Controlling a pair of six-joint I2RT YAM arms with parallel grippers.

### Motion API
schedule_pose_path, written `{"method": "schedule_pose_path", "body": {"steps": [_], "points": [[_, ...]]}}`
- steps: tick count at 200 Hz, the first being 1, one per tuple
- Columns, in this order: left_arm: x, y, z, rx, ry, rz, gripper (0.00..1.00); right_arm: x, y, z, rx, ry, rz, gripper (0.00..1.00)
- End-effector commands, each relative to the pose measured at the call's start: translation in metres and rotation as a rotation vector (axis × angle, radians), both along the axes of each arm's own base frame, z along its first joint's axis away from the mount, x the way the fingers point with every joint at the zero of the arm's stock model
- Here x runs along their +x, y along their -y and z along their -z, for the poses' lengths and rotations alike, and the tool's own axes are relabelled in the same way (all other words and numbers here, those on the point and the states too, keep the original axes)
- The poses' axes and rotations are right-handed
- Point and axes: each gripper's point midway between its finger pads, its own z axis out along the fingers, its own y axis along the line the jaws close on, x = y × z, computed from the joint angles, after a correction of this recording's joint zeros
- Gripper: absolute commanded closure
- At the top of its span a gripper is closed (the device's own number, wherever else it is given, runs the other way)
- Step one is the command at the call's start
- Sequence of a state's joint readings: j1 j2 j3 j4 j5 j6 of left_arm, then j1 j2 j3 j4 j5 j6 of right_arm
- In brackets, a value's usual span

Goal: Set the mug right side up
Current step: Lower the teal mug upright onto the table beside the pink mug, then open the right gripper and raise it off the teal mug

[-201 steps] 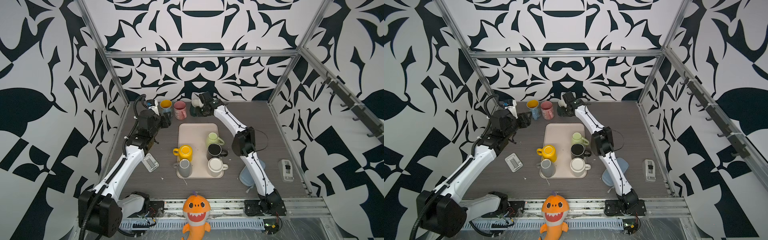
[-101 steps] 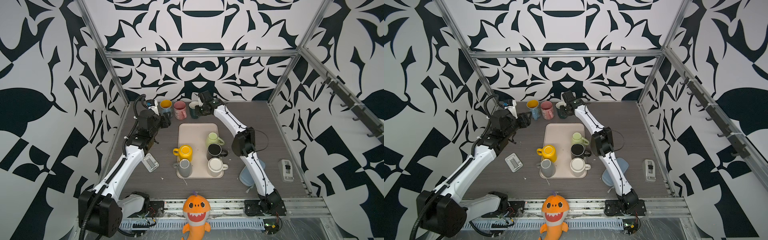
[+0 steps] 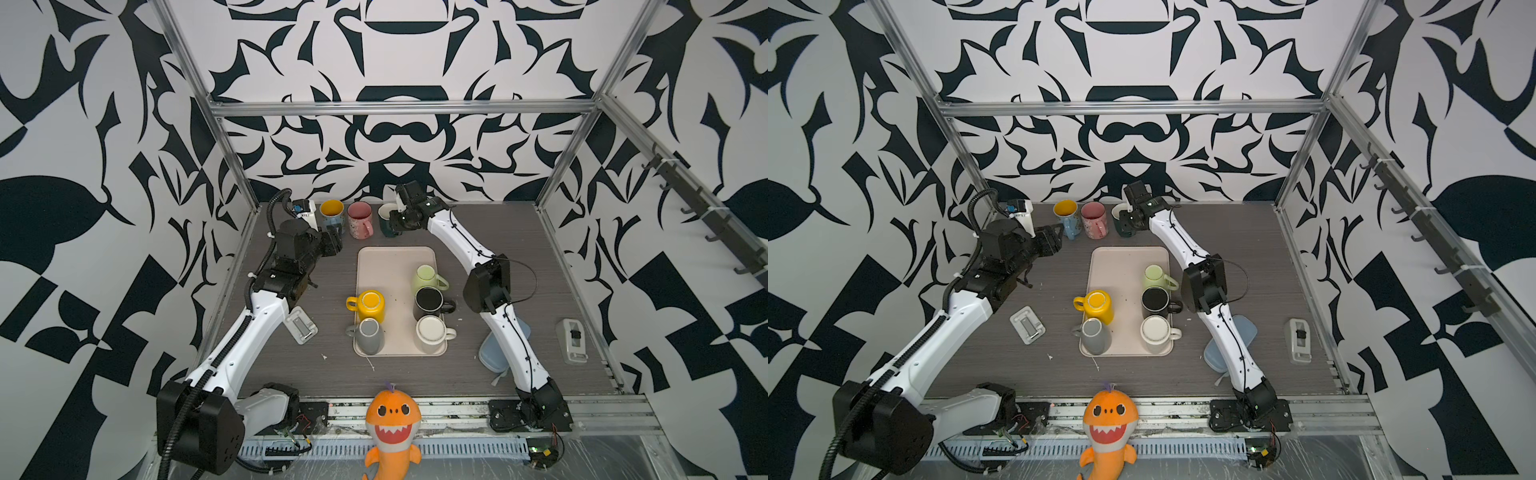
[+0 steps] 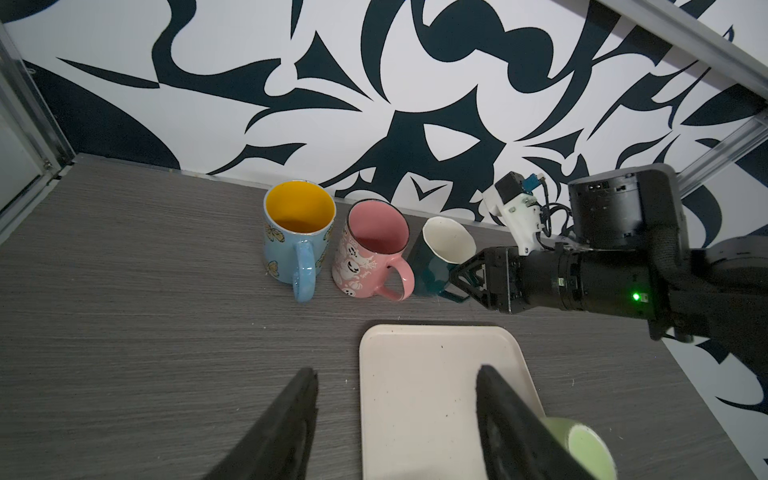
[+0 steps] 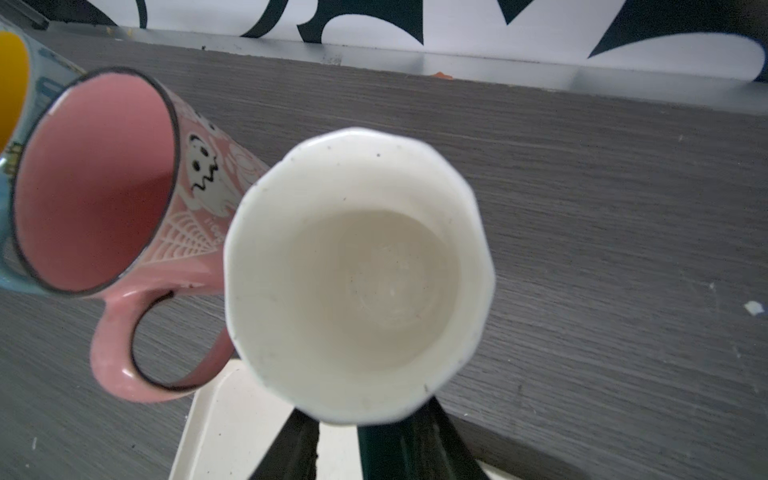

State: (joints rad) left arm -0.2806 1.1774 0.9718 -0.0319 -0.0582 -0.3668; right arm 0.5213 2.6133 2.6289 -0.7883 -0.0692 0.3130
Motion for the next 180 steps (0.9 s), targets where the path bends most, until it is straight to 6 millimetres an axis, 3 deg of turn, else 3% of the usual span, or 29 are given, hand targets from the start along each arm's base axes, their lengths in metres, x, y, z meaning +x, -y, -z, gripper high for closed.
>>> {"method": "schedule_pose_path", "body": {"steps": [1,7,14,58,64,67,109,138,180], "points": [[-0.003,-0.001,0.006,-0.01,-0.017,0.005,0.36,-0.002,-0.007,-0.045,0.049,0.077,-0.025,0.52],[-0.003,-0.001,0.006,-0.011,-0.017,0.004,0.36,-0.002,-0.007,-0.047,0.05,0.079,-0.028,0.51],[-0.003,-0.001,0.005,-0.012,-0.015,0.006,0.36,-0.006,-0.005,-0.036,0.036,0.051,-0.03,0.5],[-0.003,0.001,0.001,-0.018,-0.006,0.013,0.36,-0.013,0.001,-0.051,0.028,0.066,-0.031,0.46],[-0.002,0.001,0.001,-0.02,-0.006,0.013,0.36,-0.013,0.002,-0.045,0.019,0.06,-0.027,0.45],[-0.003,0.001,0.0,-0.021,-0.004,0.014,0.36,-0.014,0.004,-0.059,0.027,0.083,-0.027,0.45],[-0.005,0.0,-0.007,-0.017,0.018,0.012,0.36,-0.026,0.026,-0.1,-0.001,0.169,0.006,0.44],[-0.002,-0.003,-0.007,-0.004,0.007,-0.001,0.36,-0.049,0.046,-0.127,-0.022,0.196,0.028,0.43],[-0.002,-0.003,-0.008,-0.033,-0.014,-0.015,0.36,-0.108,0.087,-0.137,-0.031,0.135,0.102,0.46]]}}
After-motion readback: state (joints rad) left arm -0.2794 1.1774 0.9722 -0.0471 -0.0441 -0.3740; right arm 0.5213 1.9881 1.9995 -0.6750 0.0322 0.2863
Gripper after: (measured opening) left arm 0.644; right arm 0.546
